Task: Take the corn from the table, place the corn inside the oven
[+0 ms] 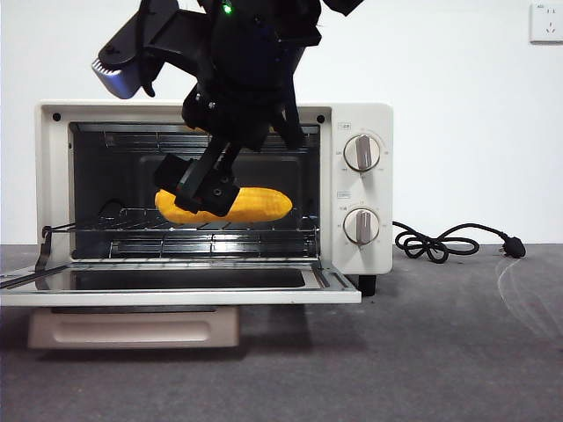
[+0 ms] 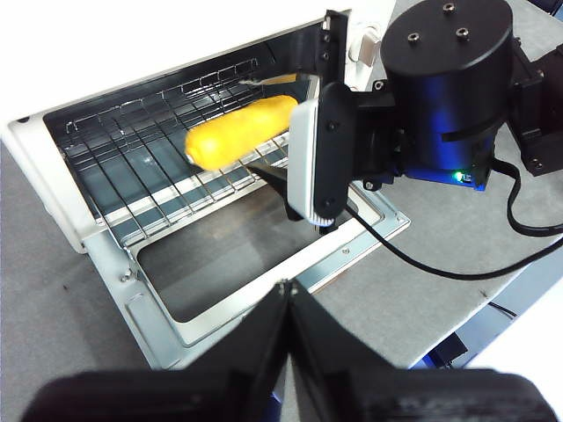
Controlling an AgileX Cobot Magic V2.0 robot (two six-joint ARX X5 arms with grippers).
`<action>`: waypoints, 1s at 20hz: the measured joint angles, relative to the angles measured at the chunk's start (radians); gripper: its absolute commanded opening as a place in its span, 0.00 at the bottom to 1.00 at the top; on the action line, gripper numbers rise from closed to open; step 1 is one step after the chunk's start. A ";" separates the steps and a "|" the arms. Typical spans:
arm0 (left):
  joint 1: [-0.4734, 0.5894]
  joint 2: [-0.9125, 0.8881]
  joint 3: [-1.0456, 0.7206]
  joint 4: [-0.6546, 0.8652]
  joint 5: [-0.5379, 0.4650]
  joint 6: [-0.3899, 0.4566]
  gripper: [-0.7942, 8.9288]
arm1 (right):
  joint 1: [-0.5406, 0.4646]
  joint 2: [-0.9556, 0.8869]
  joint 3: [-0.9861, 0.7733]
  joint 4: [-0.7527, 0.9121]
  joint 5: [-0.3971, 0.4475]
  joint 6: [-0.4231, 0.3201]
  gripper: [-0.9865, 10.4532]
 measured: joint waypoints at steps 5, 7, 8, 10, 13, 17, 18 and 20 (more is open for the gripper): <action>0.000 0.000 0.000 0.000 0.000 0.000 0.08 | 0.038 0.000 0.000 -0.003 0.084 0.029 0.45; 0.000 0.000 0.000 0.000 0.000 0.000 0.08 | 0.066 -0.010 0.000 -0.041 0.097 0.051 0.44; 0.000 0.000 0.000 0.000 0.000 0.000 0.08 | 0.082 -0.023 0.000 -0.073 0.098 0.069 0.44; 0.000 0.001 0.000 0.002 -0.006 0.000 0.08 | 0.110 -0.060 0.000 -0.135 0.105 0.109 0.44; 0.000 0.008 0.000 0.022 -0.023 0.004 0.08 | 0.159 -0.148 0.000 -0.245 0.115 0.189 0.44; 0.000 0.053 0.000 0.058 -0.063 0.036 0.08 | 0.233 -0.290 0.000 -0.453 0.198 0.341 0.27; 0.000 0.069 0.000 0.070 -0.079 0.050 0.08 | 0.246 -0.325 0.000 -0.500 0.203 0.381 0.22; 0.000 0.110 0.000 0.093 -0.094 0.077 0.08 | 0.266 -0.406 0.000 -0.602 0.203 0.480 0.16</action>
